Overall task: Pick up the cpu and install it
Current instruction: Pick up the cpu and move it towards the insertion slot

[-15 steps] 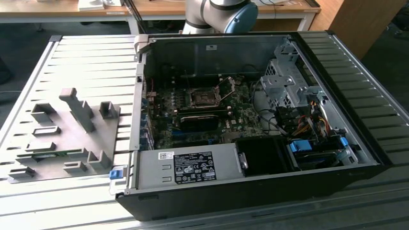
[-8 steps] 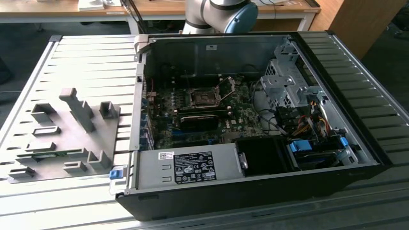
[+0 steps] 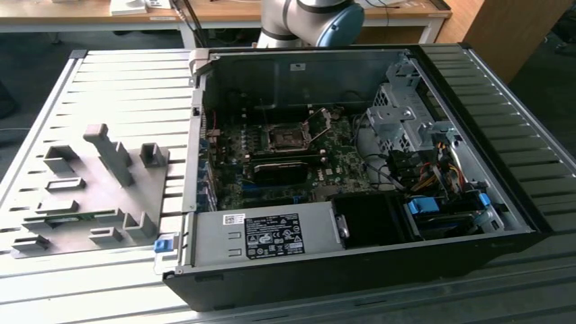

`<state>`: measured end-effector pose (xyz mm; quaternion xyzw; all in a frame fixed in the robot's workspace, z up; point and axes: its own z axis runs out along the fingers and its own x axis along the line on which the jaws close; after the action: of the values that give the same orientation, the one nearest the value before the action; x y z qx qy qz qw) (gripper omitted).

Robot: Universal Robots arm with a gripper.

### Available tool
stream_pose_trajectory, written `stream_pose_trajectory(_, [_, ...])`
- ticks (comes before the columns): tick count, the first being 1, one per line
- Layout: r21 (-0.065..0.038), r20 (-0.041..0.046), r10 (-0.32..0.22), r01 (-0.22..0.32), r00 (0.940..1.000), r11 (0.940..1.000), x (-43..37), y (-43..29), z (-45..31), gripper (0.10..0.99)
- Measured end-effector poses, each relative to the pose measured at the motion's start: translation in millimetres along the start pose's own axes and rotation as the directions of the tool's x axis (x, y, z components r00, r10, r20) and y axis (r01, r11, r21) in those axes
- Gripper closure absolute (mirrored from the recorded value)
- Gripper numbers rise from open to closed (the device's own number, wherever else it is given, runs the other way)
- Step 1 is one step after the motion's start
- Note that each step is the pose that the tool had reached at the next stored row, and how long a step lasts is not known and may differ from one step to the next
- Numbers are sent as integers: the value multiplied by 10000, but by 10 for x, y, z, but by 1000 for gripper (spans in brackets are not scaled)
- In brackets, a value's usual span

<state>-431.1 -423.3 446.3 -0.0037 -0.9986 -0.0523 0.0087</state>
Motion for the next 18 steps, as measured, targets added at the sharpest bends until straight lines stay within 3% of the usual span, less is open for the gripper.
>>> stream_pose_trajectory(7, [0, -4, 1, -1, 10000, 10000, -162, 1, -3, 557])
stream_pose_trajectory(18, [0, -5, 1, -1, 10000, 10000, -345, 3, -6, 557])
